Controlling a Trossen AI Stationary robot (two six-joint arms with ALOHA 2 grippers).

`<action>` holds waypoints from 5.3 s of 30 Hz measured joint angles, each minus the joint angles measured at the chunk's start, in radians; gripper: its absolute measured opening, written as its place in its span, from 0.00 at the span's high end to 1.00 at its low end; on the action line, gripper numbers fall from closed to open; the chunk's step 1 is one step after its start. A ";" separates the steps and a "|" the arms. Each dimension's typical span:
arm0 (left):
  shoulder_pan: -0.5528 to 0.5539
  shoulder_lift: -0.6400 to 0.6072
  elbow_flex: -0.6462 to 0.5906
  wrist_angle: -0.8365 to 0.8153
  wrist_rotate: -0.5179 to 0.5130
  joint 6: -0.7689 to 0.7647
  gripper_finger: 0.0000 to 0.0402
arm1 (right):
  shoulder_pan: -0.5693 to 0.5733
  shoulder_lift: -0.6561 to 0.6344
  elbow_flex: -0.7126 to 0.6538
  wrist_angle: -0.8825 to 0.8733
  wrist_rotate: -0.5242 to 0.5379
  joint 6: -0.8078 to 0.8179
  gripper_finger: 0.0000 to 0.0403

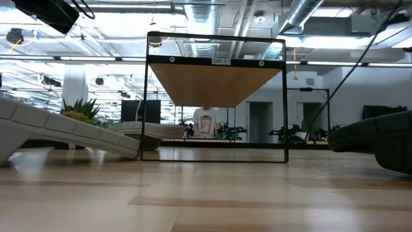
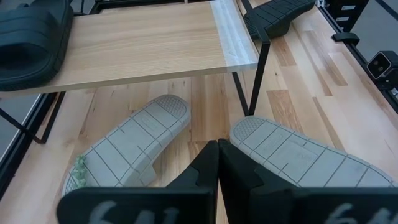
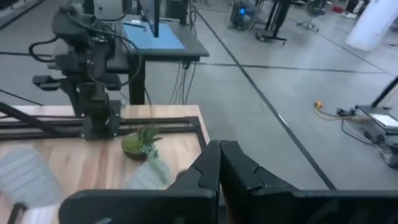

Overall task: Pick and place slides into the shelf
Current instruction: Put the black slide on the shelf

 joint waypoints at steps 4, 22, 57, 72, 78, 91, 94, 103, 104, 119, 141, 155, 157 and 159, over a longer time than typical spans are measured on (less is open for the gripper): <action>0.000 0.000 0.000 0.000 0.000 0.000 1.00 | -0.034 -0.062 -0.001 -0.115 -0.019 -0.008 1.00; 0.000 0.000 0.000 0.000 0.000 0.000 1.00 | 0.021 -0.150 -0.103 -0.258 -0.358 -0.035 1.00; 0.000 0.000 0.000 0.000 0.000 0.000 1.00 | 0.609 -0.960 -1.599 0.520 0.146 0.945 1.00; 0.000 0.000 0.000 0.000 0.000 0.000 1.00 | 0.928 -1.013 -1.651 0.180 0.253 1.426 0.82; 0.000 0.000 0.000 0.000 0.000 0.000 1.00 | 1.030 -0.989 -1.650 0.132 0.252 1.560 0.68; 0.000 0.000 0.000 0.000 0.000 0.000 1.00 | 1.160 -0.762 -1.650 0.140 0.286 1.643 0.51; 0.000 0.000 0.000 0.000 0.000 0.000 1.00 | 1.160 -0.701 -1.650 0.192 0.306 1.635 0.50; 0.000 0.000 0.000 0.000 0.000 0.000 1.00 | 1.123 -0.524 -1.650 0.336 0.332 1.608 0.50; 0.000 0.000 0.000 0.000 0.000 0.000 1.00 | 1.117 -0.503 -1.650 0.352 0.331 1.601 0.49; 0.000 0.000 0.000 0.000 0.000 0.000 1.00 | 1.020 -0.343 -1.650 0.477 0.278 1.464 0.43; 0.000 0.000 0.000 0.000 0.000 0.000 1.00 | 0.930 -0.344 -1.649 0.505 0.220 1.346 0.43; 0.000 0.000 0.000 0.000 0.000 0.000 1.00 | 1.019 -0.361 -1.649 0.316 0.194 1.455 0.43; 0.000 0.000 0.000 0.000 0.000 0.000 1.00 | 1.046 -0.377 -1.649 0.307 0.184 1.486 0.43; 0.000 0.000 0.000 0.000 0.000 0.000 1.00 | 1.071 -0.402 -1.649 0.311 0.185 1.522 0.43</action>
